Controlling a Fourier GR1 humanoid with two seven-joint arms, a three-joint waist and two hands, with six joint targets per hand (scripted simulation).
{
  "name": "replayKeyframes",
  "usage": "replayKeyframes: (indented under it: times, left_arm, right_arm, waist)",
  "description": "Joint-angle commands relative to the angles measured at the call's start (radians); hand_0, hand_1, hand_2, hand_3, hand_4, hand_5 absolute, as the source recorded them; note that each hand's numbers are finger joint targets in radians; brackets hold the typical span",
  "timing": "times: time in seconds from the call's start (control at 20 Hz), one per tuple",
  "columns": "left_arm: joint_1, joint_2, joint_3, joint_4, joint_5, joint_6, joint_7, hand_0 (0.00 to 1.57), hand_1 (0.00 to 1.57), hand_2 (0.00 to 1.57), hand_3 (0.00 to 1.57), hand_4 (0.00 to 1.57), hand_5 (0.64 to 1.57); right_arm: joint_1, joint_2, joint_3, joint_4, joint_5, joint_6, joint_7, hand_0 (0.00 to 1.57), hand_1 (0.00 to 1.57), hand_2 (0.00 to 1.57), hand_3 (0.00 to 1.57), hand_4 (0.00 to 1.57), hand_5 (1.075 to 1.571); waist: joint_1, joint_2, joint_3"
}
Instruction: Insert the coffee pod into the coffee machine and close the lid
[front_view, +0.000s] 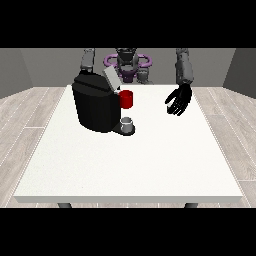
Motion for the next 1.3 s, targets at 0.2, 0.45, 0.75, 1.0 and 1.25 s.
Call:
replayKeyframes:
  times: [0.2,0.45,0.75,1.0,1.25]
  left_arm:
    - [-0.071,0.032,-0.043,0.123,-0.145,0.06,-0.051,0.76,0.76,0.95,0.81,0.34,1.571]
    - [-0.079,0.065,-0.09,0.161,-0.221,-0.013,-0.008,0.76,0.76,0.93,0.77,0.35,1.571]
    - [-0.116,-0.031,-0.107,0.221,-0.278,-0.022,0.019,0.87,0.87,1.02,0.92,0.41,1.571]
    - [-0.121,0.003,-0.07,0.234,-0.262,-0.002,-0.099,1.19,1.19,1.29,1.22,0.51,1.571]
    - [-0.18,-0.032,0.013,0.255,-0.166,-0.045,-0.155,1.45,1.45,1.44,1.36,0.52,1.571]
  right_arm:
    - [-0.032,-0.004,0.008,0.044,0.012,0.02,-0.022,0.0,0.0,0.0,0.0,0.0,1.571]
    - [-0.036,-0.008,-0.021,0.107,-0.02,0.034,-0.051,0.0,0.0,0.0,0.0,0.0,1.571]
    - [-0.045,0.0,-0.042,0.147,-0.024,0.023,0.002,0.0,0.0,0.0,0.0,0.0,1.571]
    - [0.023,-0.019,-0.052,0.196,0.024,-0.02,-0.09,0.0,0.0,0.0,0.0,0.0,1.571]
    - [-0.018,-0.023,-0.034,0.17,0.036,-0.011,0.003,0.0,0.0,0.0,0.0,0.0,1.571]
  waist:
    - [-0.029,0.041,-0.0003]
    - [-0.01,0.008,0.0003]
    - [-0.001,-0.068,0.0001]
    - [0.02,-0.06,0.0002]
    - [0.006,-0.065,-0.0003]
